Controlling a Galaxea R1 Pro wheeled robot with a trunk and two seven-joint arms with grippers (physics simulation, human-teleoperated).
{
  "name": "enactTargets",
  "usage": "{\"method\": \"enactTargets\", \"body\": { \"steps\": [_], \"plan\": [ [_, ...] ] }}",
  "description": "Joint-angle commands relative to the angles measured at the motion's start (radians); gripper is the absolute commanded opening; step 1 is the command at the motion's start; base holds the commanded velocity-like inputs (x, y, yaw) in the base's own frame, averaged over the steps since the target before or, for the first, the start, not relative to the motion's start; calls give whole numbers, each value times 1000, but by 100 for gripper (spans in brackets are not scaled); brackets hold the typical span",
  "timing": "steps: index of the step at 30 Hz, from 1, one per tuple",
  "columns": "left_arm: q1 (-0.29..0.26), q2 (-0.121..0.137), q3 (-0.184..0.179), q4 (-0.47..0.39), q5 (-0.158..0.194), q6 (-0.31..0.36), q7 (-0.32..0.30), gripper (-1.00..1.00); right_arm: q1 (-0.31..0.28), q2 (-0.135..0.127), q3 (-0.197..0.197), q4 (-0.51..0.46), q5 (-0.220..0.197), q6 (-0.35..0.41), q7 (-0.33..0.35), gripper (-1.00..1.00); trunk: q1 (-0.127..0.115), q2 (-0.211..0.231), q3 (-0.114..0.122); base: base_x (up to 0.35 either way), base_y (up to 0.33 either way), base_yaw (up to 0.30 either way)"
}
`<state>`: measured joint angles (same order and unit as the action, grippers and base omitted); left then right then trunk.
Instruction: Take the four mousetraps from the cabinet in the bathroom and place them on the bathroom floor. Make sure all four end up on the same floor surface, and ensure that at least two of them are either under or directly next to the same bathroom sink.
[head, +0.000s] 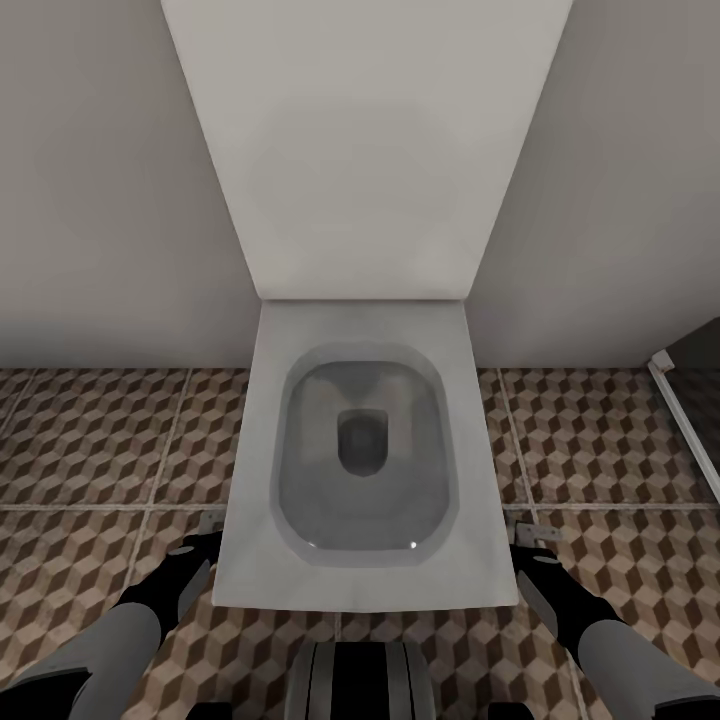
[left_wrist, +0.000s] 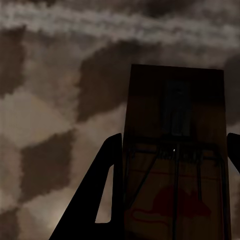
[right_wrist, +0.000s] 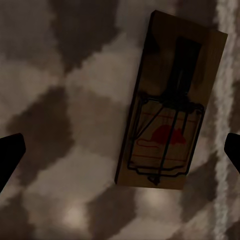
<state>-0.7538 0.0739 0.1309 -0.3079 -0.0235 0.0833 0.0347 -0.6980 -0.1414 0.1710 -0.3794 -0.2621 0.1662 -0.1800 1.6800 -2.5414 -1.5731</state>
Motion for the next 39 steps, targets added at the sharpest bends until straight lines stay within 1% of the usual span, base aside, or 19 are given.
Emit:
{"method": "enactTargets", "body": {
  "steps": [1,26,30,36,39],
  "plan": [
    [1,-1,-2,13,-1,6,2,-100,0,-1,9,-2,-9,6,-7,100,0,0,-1,0,0,0],
    [-3,-2,-3,13,0,7,2,-100,0,-1,9,-3,-9,6,-7,100,0,0,-1,0,0,0],
    [-28,-15,-3,16,0,7,2,-100,0,-1,9,-3,-9,6,-7,100,0,0,-1,0,0,0],
    [-43,-35,-4,18,-1,7,2,-100,0,-1,9,-3,-9,6,-7,100,0,0,-1,0,0,0],
    [-45,-37,-5,18,-1,6,2,-100,0,-1,9,-3,-9,6,-7,100,0,0,-1,0,0,0]
  ]
}}
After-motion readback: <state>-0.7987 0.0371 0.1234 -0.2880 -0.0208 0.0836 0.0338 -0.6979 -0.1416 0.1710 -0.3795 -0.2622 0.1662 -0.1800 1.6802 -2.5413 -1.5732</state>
